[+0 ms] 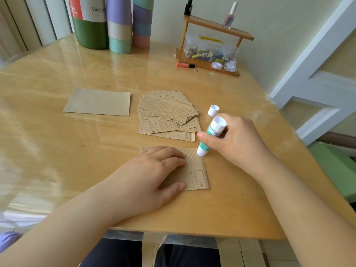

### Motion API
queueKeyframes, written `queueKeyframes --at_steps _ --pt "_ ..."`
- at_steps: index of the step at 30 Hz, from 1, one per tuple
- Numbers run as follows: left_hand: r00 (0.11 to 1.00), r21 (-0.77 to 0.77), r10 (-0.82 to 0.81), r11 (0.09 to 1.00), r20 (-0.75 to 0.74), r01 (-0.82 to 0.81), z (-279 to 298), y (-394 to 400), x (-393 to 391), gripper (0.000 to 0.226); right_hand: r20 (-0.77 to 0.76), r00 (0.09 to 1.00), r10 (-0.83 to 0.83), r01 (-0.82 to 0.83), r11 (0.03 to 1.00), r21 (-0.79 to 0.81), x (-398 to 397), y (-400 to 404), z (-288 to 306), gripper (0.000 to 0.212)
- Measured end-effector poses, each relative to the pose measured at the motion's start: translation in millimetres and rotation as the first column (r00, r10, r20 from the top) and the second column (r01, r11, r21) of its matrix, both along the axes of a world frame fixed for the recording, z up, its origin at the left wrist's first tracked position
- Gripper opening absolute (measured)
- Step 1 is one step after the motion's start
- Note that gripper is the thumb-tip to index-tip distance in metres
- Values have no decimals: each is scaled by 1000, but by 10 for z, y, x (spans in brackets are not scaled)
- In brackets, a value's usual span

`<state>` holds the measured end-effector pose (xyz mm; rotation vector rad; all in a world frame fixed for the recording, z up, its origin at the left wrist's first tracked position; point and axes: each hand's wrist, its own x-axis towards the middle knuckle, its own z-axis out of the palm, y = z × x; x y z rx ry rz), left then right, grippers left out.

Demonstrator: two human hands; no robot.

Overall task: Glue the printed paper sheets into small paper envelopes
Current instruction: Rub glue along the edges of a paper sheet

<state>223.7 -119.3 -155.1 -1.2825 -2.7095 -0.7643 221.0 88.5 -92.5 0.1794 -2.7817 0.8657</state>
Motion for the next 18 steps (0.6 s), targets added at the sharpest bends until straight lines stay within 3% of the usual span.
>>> queueKeyframes --at_steps 18 --pt "1000 -14 1 1000 7 0 15 0 4 57 1 999 45 -45 999 -9 -9 2 -40 33"
